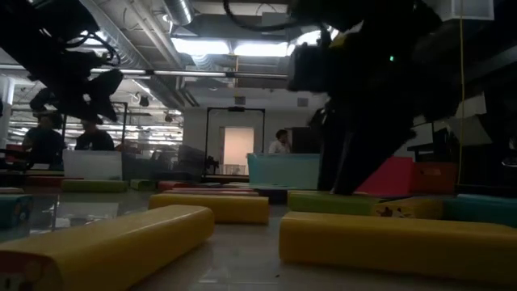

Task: Sort blocks
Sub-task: Put the yellow block into the right orange bin

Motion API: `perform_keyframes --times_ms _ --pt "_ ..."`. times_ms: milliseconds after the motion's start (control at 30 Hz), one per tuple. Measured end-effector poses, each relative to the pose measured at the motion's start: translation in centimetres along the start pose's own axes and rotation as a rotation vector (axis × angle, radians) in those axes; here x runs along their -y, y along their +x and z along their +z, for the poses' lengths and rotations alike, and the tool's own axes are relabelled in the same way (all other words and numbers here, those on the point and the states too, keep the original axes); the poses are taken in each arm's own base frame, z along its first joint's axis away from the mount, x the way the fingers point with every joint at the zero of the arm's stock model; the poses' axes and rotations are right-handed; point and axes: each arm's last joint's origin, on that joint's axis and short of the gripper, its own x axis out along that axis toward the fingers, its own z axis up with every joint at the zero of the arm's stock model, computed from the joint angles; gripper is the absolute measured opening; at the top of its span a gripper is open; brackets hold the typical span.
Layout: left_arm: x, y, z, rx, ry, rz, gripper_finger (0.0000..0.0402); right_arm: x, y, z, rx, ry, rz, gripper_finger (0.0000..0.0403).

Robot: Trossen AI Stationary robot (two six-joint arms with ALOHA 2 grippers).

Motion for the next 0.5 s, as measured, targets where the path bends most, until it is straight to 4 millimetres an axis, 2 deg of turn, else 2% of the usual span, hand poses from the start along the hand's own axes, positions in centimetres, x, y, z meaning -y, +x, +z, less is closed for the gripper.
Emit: perform_keyframes --times_ms 133,233,433,500 --pt "0.7 0.0 0.5 0.007 0.02 -0.101 0.015 0.0 1.0 -0.2 -0.02 0.0 -0.006 0.0208" --pt "1.2 -0.1 0.9 0.012 0.04 -0.187 0.0146 0.0 1.4 -0.2 -0.026 -0.001 -0.016 0.0193" --pt "1.9 -0.3 1.1 -0.016 0.079 -0.335 0.0143 0.0 1.0 -0.1 -0.01 -0.003 -0.031 0.0104" --pt "1.9 -0.3 1.1 -0.031 0.082 -0.349 0.0143 0.1 0.6 -0.1 -0.004 -0.002 -0.043 0.0092"
